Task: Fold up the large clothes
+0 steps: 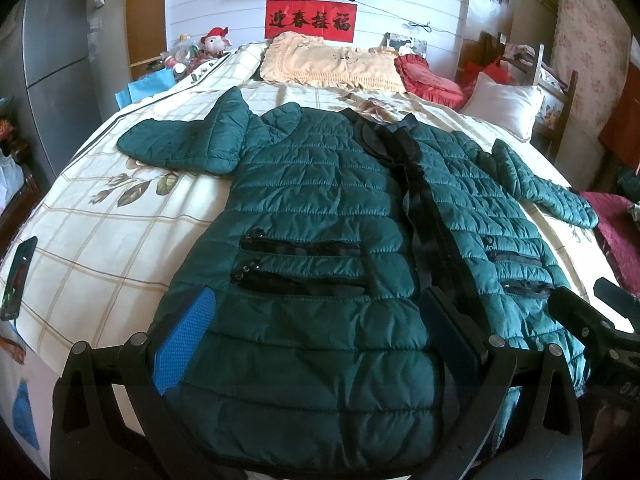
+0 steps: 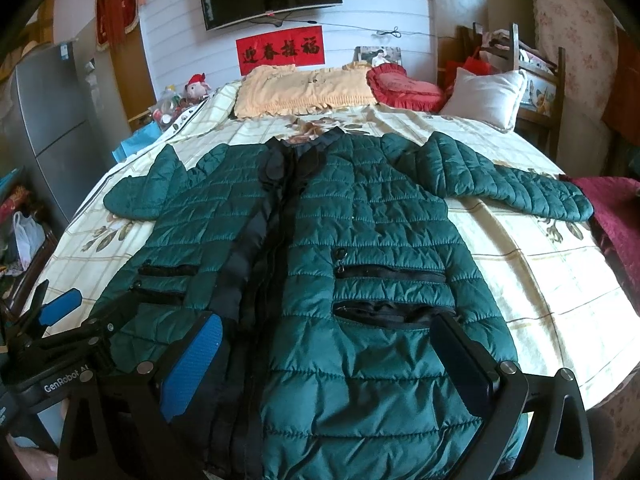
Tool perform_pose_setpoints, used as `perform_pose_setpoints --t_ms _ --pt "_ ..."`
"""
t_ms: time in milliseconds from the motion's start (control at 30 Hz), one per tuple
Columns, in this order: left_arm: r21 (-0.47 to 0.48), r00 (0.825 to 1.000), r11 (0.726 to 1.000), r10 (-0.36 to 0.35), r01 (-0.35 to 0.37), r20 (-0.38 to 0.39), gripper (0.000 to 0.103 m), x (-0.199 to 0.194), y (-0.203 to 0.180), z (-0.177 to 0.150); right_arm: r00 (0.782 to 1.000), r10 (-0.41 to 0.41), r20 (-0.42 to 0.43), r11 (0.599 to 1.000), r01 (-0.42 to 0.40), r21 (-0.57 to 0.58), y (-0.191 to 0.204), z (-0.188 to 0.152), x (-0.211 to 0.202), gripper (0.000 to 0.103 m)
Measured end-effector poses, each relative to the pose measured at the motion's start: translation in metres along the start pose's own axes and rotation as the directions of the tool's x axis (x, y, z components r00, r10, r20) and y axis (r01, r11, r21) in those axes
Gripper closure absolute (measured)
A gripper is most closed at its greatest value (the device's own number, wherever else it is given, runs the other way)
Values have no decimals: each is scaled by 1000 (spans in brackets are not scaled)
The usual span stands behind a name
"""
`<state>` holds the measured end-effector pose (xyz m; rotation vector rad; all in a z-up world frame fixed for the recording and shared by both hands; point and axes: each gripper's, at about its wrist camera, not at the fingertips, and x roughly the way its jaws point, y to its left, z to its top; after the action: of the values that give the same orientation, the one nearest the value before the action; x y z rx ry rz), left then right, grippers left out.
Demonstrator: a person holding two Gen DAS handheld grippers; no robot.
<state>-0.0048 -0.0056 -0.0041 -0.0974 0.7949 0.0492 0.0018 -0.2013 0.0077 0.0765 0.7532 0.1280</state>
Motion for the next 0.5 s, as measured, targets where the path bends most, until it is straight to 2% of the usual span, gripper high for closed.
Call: perform_pose_setpoints --t_ms 500 --pt "3 1000 1000 2 -2 1 1 0 0 0 1000 11 -19 1000 -10 20 0 1 1 0"
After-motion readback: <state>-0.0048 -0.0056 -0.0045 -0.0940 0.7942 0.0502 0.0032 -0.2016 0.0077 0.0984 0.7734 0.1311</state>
